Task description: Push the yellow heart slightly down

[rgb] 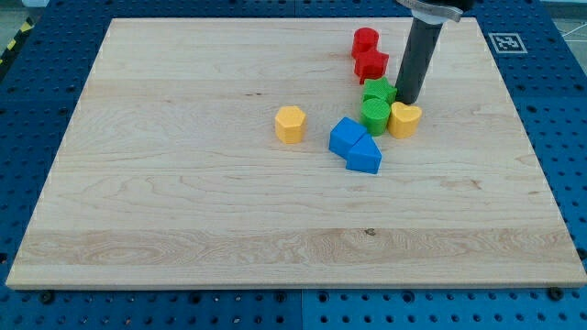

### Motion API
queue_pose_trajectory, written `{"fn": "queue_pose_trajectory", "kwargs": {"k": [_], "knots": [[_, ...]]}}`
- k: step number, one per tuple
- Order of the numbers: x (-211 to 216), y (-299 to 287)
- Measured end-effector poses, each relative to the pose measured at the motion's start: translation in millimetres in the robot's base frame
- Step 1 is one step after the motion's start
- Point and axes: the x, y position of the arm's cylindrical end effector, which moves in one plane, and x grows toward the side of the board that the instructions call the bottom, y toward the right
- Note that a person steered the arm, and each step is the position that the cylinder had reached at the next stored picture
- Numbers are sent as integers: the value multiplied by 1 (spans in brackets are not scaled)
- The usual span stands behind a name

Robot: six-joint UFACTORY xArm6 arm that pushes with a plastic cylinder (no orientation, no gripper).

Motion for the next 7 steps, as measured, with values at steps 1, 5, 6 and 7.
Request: {"fn": "queue_pose_trajectory", "kwargs": {"k": [1,5,6,7], "knots": [[0,-1],[0,1],[0,17],[0,18]]}}
